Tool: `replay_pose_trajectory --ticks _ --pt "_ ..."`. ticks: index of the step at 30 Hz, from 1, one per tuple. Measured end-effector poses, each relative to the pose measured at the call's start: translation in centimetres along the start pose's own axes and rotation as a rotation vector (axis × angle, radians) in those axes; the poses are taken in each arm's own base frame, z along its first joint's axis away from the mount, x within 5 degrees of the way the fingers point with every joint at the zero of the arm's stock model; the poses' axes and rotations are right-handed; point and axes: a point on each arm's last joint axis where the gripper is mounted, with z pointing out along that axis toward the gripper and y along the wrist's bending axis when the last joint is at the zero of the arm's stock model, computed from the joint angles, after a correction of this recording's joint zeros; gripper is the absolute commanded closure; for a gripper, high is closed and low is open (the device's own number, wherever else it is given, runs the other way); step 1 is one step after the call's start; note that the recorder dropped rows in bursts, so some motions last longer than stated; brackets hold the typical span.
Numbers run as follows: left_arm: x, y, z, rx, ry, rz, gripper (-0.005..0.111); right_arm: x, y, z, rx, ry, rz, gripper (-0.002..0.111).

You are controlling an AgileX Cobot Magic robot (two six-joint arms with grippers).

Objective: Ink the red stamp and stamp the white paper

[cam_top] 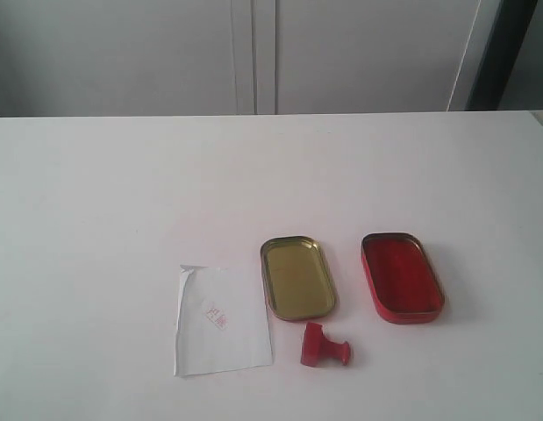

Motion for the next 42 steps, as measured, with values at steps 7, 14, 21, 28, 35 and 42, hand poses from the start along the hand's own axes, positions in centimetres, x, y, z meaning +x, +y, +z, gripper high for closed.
replay_pose_trajectory --ticks 7,14,21,28,35,42 --pt "0.0 0.0 0.0 0.000 0.000 0.000 0.107 2.5 -0.1 -1.5 0.010 -0.118 -0.016 0.108" --pt "0.0 0.0 0.0 0.000 0.000 0.000 0.107 3.8 -0.1 -3.1 0.010 -0.238 -0.021 0.108" --pt "0.0 0.0 0.0 0.000 0.000 0.000 0.107 3.9 -0.1 -4.1 0.010 -0.293 -0.025 0.108" --pt "0.0 0.0 0.0 0.000 0.000 0.000 0.107 3.9 -0.1 -4.2 0.010 -0.301 -0.025 0.108" --pt "0.0 0.0 0.0 0.000 0.000 0.000 0.107 3.9 -0.1 -4.2 0.010 -0.301 -0.025 0.108" --pt "0.0 0.0 0.0 0.000 0.000 0.000 0.107 3.9 -0.1 -4.2 0.010 -0.301 -0.025 0.108"
